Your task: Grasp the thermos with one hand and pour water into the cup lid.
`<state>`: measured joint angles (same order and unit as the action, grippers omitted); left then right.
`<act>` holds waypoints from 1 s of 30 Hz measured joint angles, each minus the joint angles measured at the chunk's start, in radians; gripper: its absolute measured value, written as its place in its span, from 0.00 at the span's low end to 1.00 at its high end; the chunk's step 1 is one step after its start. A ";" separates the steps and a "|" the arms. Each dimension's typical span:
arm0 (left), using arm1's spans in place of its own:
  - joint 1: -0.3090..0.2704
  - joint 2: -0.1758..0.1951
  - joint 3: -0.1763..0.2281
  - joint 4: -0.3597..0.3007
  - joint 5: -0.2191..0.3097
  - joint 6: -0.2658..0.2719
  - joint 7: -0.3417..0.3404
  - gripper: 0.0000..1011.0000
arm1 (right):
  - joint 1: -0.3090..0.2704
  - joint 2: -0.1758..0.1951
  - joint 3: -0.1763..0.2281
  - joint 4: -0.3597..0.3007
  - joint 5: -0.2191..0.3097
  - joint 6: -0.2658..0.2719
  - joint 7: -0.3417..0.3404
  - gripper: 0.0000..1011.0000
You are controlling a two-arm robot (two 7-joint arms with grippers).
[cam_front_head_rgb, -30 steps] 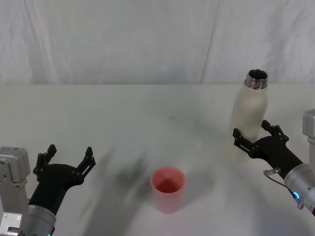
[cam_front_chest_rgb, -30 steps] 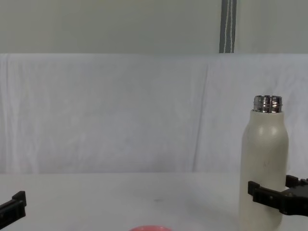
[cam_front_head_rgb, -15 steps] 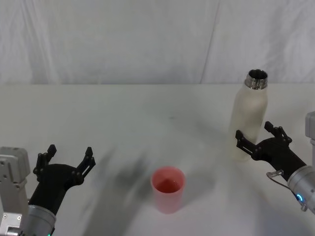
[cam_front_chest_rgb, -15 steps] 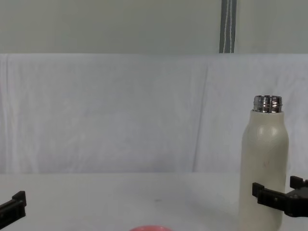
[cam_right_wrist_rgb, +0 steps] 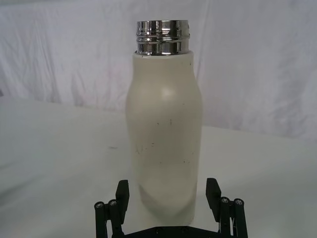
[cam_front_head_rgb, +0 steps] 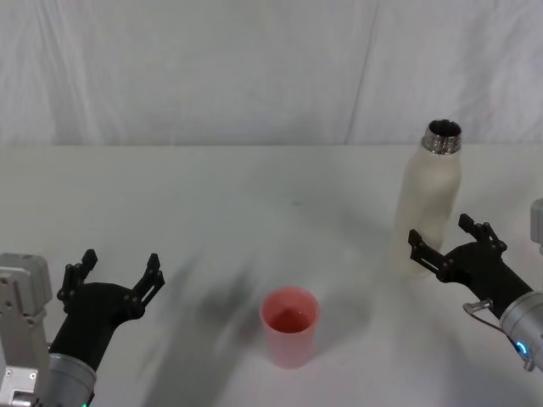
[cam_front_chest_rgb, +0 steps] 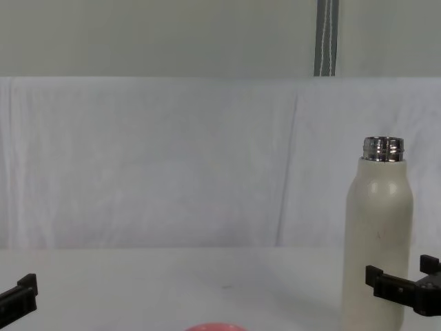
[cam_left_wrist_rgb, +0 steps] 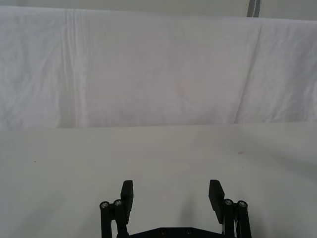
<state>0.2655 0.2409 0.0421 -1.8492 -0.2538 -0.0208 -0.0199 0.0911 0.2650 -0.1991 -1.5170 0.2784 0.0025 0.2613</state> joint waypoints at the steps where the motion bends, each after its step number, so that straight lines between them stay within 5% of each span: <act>1: 0.000 0.000 0.000 0.000 0.000 0.000 0.000 0.99 | -0.002 0.001 0.000 -0.003 0.001 -0.001 0.002 0.99; 18: 0.000 0.000 0.000 0.000 0.000 0.000 0.000 0.99 | -0.054 0.021 0.008 -0.068 0.015 -0.028 0.017 0.99; 30: 0.000 0.000 0.000 0.000 0.000 0.000 0.000 0.99 | -0.102 0.023 0.020 -0.110 0.015 -0.092 0.015 0.99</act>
<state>0.2655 0.2410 0.0421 -1.8492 -0.2538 -0.0208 -0.0199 -0.0113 0.2875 -0.1794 -1.6267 0.2930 -0.0899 0.2765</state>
